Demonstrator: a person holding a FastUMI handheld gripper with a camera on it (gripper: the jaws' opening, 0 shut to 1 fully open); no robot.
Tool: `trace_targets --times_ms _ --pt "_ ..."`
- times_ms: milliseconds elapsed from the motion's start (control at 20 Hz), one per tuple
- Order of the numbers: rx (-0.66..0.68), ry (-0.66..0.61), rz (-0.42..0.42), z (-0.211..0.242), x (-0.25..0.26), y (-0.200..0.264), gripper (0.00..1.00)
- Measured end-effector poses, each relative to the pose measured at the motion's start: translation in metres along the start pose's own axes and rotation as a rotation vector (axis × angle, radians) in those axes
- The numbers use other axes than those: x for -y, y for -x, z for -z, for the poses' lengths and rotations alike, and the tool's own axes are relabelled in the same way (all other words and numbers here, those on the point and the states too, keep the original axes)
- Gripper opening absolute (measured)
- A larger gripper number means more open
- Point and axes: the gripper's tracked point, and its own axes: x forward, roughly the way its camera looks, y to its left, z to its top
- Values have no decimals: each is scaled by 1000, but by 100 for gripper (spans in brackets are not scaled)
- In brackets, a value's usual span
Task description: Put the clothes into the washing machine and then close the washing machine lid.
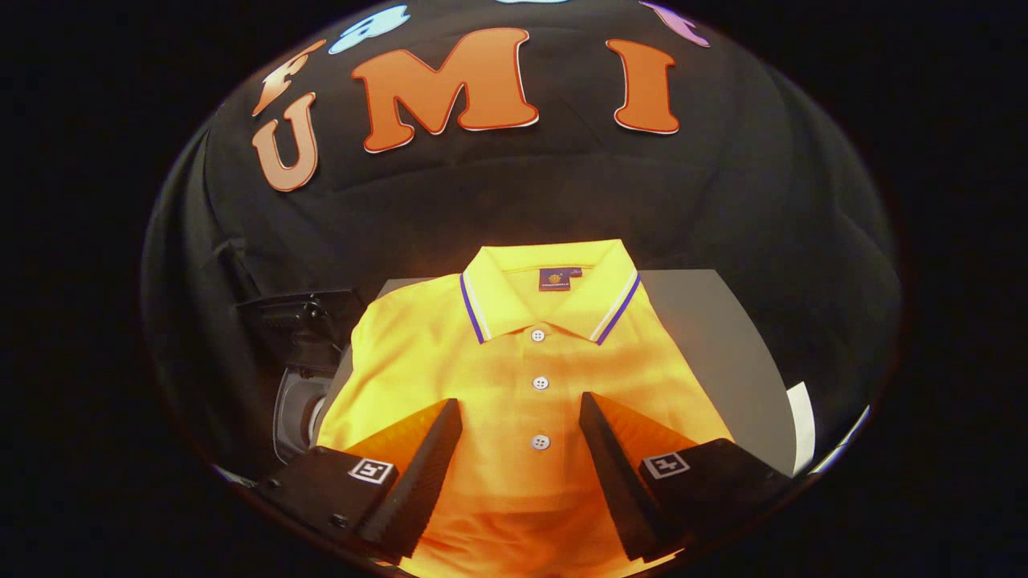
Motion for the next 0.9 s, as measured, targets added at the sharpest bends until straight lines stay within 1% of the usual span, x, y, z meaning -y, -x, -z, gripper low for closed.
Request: trace_targets --times_ms 150,250,400,450,550,650,700,750,850,900 --pt "-29 60 -18 -1 -4 0 97" --pt "-68 87 -39 0 -6 -2 87" --pt "-125 102 -96 2 -20 -4 62" --pt "-149 109 -94 4 -23 -4 41" --pt "-172 90 -65 1 -20 -6 28" --pt "-167 53 -61 0 -22 -4 28" --pt "-163 37 -68 -1 -23 -3 19" --pt "-146 19 -76 -1 -22 -4 18" --pt "-103 -47 -90 -3 -22 -1 9" --pt "-64 -100 -105 -3 -21 -1 9"
